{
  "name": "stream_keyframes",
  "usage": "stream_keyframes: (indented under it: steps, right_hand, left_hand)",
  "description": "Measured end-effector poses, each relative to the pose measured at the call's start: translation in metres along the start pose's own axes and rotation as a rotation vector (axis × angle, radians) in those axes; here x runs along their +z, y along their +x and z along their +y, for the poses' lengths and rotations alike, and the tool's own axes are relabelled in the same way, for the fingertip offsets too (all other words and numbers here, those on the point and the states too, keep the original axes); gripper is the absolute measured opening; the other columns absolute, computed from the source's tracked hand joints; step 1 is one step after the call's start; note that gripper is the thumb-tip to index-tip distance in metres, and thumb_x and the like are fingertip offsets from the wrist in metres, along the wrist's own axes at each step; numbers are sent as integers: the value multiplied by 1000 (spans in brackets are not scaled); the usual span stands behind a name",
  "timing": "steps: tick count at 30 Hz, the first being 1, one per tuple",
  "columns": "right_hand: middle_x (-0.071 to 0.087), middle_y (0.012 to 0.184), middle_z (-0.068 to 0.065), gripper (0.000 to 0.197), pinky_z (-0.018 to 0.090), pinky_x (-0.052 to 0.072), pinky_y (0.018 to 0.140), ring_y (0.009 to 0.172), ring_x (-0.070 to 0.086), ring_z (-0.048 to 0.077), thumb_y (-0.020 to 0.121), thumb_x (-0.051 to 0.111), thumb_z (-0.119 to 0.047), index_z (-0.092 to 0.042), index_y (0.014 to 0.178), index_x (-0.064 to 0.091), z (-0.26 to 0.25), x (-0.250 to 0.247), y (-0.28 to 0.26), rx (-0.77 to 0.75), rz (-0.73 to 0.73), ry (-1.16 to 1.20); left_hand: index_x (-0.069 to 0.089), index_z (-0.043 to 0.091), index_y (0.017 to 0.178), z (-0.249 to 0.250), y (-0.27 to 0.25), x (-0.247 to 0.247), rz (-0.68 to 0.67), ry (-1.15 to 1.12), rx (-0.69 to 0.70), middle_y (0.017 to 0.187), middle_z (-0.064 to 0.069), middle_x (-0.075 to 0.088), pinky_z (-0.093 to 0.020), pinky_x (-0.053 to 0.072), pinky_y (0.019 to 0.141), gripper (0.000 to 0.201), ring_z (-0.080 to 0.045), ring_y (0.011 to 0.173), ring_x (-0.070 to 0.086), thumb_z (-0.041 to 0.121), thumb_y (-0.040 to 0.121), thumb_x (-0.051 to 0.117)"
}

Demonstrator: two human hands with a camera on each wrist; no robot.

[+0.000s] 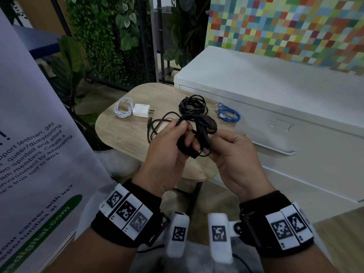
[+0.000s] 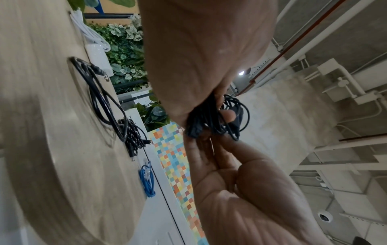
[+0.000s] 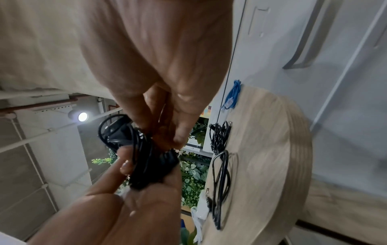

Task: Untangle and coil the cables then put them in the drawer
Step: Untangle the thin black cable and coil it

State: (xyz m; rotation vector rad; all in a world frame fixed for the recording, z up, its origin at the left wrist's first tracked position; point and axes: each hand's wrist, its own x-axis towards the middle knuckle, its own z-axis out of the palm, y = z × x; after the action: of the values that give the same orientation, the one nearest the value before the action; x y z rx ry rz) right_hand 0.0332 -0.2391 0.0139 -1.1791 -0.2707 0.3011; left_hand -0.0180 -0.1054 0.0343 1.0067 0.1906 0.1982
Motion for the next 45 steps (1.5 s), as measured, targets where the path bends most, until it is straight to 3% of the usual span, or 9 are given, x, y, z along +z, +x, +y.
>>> stream_keyframes:
  steps: [4, 10, 13, 17, 23, 30, 35, 40, 45]
  right_hand:
    - [68, 98, 22, 31, 45, 51, 107, 101, 66, 29, 93, 56, -8, 14, 111, 69, -6, -2, -8, 25, -129, 20]
    - [79, 86, 10, 11, 21, 55, 75, 82, 75, 16, 87, 73, 4, 3, 97, 76, 4, 12, -8, -142, 141, -167]
    - [78, 83, 11, 10, 24, 57, 71, 79, 75, 17, 86, 73, 6, 0, 93, 73, 8, 16, -4, -156, 244, -100]
    - [78, 90, 17, 20, 34, 62, 79, 84, 75, 26, 74, 73, 6, 1, 93, 70, 11, 19, -1, -130, 256, -50]
    - [75, 81, 9, 24, 27, 57, 72, 75, 70, 17, 75, 68, 9, -8, 92, 64, 12, 20, -1, -151, 238, 22]
    - [71, 81, 9, 41, 29, 52, 72, 72, 66, 18, 86, 57, 13, -13, 115, 46, 15, 15, 2, -45, 175, 278]
    - [61, 76, 2, 34, 47, 44, 94, 85, 59, 20, 83, 53, -5, -12, 116, 51, 14, 7, 4, 60, 68, 360]
    - [54, 61, 1, 44, 37, 47, 93, 78, 62, 18, 82, 54, -4, -4, 126, 55, 8, 2, 1, 95, -18, 337]
    - [75, 106, 13, 46, 37, 56, 93, 103, 70, 24, 80, 73, 1, -10, 123, 58, 5, 0, 0, -24, -76, 79]
  left_hand:
    - [53, 9, 90, 0, 2, -4, 36, 47, 46, 64, -5, 42, -26, 48, 61, 24, -19, 59, 53, 15, 110, 41]
    - [61, 8, 88, -2, 4, -6, 33, 158, 59, 68, -2, 57, -33, 54, 73, 22, -15, 67, 59, 12, 107, 50]
    - [74, 9, 94, -4, 4, -6, 61, 300, 120, 84, -8, 75, -51, 58, 79, 20, -18, 77, 72, 11, 104, 57]
    - [72, 6, 98, -12, 5, -10, 145, 428, 196, 85, -7, 75, -68, 58, 73, 16, -20, 78, 72, 14, 105, 60]
    - [73, 16, 99, -21, 12, -13, 138, 509, 245, 89, -2, 78, -42, 63, 82, 19, -13, 86, 74, 9, 105, 57]
    - [77, 19, 108, -25, 21, -17, 133, 575, 278, 96, 1, 79, -50, 61, 91, 22, -18, 95, 75, 13, 103, 56]
    - [73, 1, 104, -22, 18, -9, 55, 345, 109, 87, -6, 76, -33, 61, 82, 18, -16, 84, 72, 7, 104, 56]
    - [69, 6, 104, -16, 15, -13, -31, 124, -122, 79, -3, 65, -31, 58, 84, 18, -15, 79, 66, 9, 105, 52]
    - [73, 12, 102, -8, 13, -15, 6, 139, -83, 80, -1, 67, -32, 55, 82, 19, -15, 80, 67, 12, 104, 54]
